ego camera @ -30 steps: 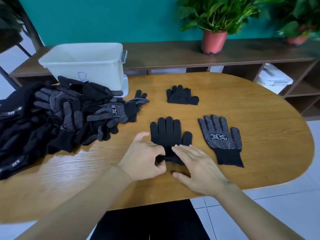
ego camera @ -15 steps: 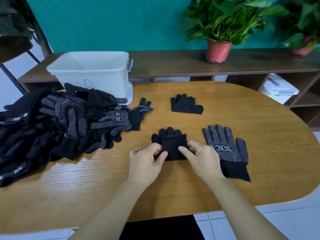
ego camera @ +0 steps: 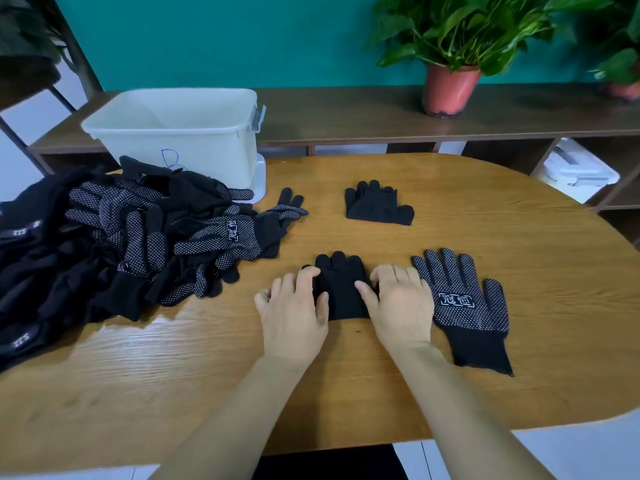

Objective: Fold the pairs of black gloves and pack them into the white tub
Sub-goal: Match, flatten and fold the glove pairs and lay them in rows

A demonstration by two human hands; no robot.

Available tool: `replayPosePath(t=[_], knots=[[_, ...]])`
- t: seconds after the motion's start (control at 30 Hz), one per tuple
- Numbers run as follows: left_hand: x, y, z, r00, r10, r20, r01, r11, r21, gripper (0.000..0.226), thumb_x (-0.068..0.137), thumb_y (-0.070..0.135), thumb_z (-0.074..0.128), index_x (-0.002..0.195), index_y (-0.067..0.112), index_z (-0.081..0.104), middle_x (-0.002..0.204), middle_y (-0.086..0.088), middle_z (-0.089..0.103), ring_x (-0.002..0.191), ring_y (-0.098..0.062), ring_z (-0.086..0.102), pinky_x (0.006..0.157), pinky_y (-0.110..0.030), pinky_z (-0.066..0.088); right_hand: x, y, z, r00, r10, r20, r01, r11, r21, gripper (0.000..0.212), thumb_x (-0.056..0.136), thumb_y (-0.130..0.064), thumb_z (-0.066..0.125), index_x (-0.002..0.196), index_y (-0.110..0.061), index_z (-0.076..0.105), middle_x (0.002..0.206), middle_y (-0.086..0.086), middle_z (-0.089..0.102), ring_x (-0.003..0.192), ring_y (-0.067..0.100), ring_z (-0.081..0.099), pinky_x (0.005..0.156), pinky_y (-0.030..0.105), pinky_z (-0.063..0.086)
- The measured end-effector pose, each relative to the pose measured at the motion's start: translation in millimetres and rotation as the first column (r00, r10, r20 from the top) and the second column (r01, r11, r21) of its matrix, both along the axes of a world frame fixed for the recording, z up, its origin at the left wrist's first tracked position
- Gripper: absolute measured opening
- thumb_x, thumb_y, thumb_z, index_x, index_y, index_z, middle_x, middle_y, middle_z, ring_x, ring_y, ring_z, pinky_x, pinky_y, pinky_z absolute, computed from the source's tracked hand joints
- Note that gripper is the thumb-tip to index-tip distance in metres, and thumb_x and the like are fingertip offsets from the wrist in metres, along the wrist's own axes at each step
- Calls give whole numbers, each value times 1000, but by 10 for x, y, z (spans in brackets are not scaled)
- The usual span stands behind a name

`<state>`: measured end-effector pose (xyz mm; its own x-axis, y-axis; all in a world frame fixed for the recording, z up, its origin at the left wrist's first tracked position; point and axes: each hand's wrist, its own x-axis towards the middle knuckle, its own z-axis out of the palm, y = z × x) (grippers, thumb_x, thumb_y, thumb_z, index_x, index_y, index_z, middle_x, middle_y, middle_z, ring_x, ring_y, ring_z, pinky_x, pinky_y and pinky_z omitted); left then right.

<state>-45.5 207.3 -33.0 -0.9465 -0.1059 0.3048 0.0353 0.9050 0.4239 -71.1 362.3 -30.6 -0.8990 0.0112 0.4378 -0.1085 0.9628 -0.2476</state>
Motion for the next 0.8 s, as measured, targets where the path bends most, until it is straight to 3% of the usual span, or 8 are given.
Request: replayPosePath(t=[0.1,0.2,0.3,0.37,0.4,0.6,0.73,0.8], knots=[[36,-71,-22,997,-29,-73,31,999,36,40,95,27,56,134,20,53,127,-2,55,120,-25,49,100,-46,30,36,74,67,999,-26,-45,25,1000,-17,25,75,-23,83,90,-10,68,85,9,65,82,32,60,68,41,49],[108,-91,42,982,-164,-93,160,986,-47,53,101,29,35,151,11,35,158,-4,34,148,-21,27,119,-45,16,105,72,117,987,144,-77,-138,987,78,42,85,-22,72,123,-4,64,123,13,65,117,35,59,92,47,48],[127,-61,25,905,-416,90,424,864,-273,65,99,34,17,158,6,12,166,-8,10,154,-19,2,122,-40,-8,225,15,117,891,379,248,-435,871,230,64,99,-40,20,154,-6,24,161,11,22,151,22,14,120,39,9],[96,-95,2,870,-432,238,492,794,-357,71,96,44,1,157,9,-3,166,-6,-6,151,-18,-14,119,-40,-20,233,81,89,808,372,457,-502,840,205,77,90,-56,-10,155,-15,-7,163,0,-13,148,11,-19,119,36,-12],[75,-121,-7,860,-419,289,506,769,-390,74,93,49,-7,156,10,-8,164,-5,-12,150,-16,-19,117,-41,-23,216,128,75,792,351,499,-507,834,219,81,86,-61,-17,154,-18,-14,161,-3,-21,145,8,-26,119,37,-15],[-59,-232,62,868,-345,359,490,717,-496,95,80,63,-31,156,11,-8,165,-4,-10,146,-13,-24,115,-44,-26,146,300,118,800,284,529,-485,824,291,90,80,-69,-19,154,-18,-16,161,-4,-23,143,9,-32,119,41,-17],[-127,-254,212,869,-325,373,494,603,-627,76,94,50,-5,158,10,3,166,-5,1,152,-18,-15,116,-50,-24,155,323,134,821,297,487,-474,829,295,93,84,-73,-10,154,-12,-11,160,1,-20,146,14,-26,120,39,-16],[-164,-290,246,870,-359,339,492,574,-654,73,96,47,-2,158,11,11,166,-5,10,153,-18,-11,114,-50,-25,144,279,115,873,346,344,-455,833,315,87,92,-67,9,156,-7,10,163,7,2,151,18,-6,120,40,-6]])
